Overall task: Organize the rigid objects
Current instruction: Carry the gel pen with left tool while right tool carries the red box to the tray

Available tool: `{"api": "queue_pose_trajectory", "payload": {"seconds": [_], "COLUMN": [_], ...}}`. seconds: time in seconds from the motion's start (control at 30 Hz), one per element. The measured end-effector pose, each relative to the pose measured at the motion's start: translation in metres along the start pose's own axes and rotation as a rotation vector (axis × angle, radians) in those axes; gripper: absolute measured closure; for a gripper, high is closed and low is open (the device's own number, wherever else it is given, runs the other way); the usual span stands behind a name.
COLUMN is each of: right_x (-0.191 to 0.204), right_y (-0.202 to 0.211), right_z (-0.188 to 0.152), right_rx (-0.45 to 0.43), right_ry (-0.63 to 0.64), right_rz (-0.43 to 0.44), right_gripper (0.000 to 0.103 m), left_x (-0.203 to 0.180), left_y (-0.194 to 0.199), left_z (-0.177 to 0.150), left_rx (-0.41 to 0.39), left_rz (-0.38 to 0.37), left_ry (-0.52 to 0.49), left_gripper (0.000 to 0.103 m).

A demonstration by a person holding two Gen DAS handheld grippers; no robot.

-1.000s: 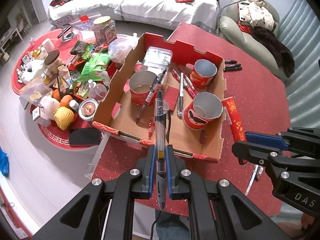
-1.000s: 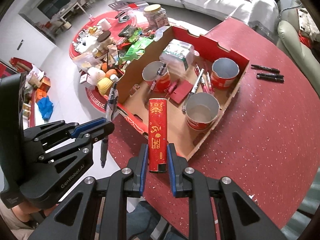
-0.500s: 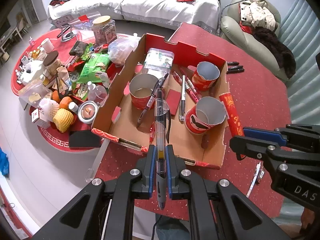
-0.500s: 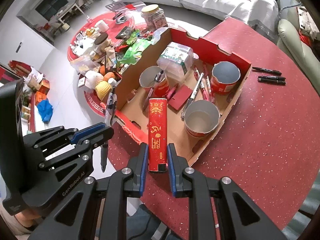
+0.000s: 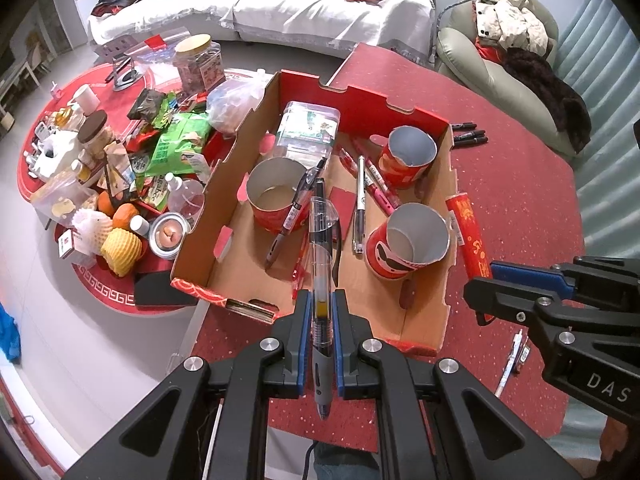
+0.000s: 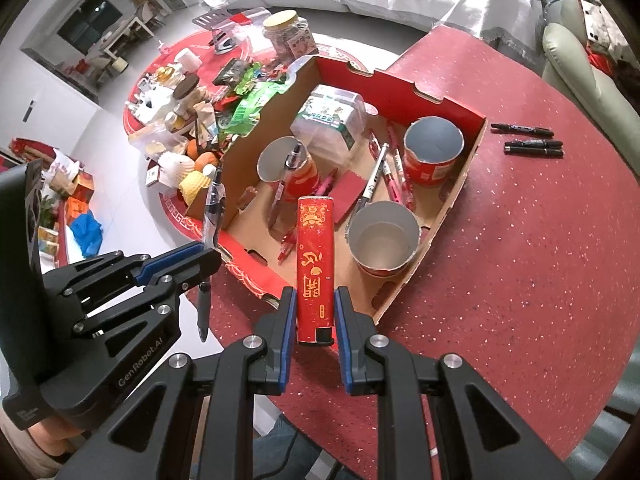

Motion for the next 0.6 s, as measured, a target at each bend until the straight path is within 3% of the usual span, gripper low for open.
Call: {"api": "queue_pose_trajectory", "payload": {"seconds": [0.6], "right_x": [-0.01], "right_y": [-0.01], "right_z": [0.01], "right_rx": [0.009], "right_ry": [-0.049], "right_rz": [-0.01], "right_gripper": [0.083], "left_x": [0.004], "left_y": [-0.017], "left_z": [0.01], "left_rx": [0.016], "left_rz": [0.051], "left_ry": [0.021], "left_gripper": [0.092]}}
Point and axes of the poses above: each gripper's, at about its wrist camera, not at the fingertips, and y roughly against the way its jaws point, x to its left, z to its top, the point moved 4 cm from there along -y, roughly the way its jaws point, and after that the axes turned 15 degrees about -z, right-handed, at the moved point
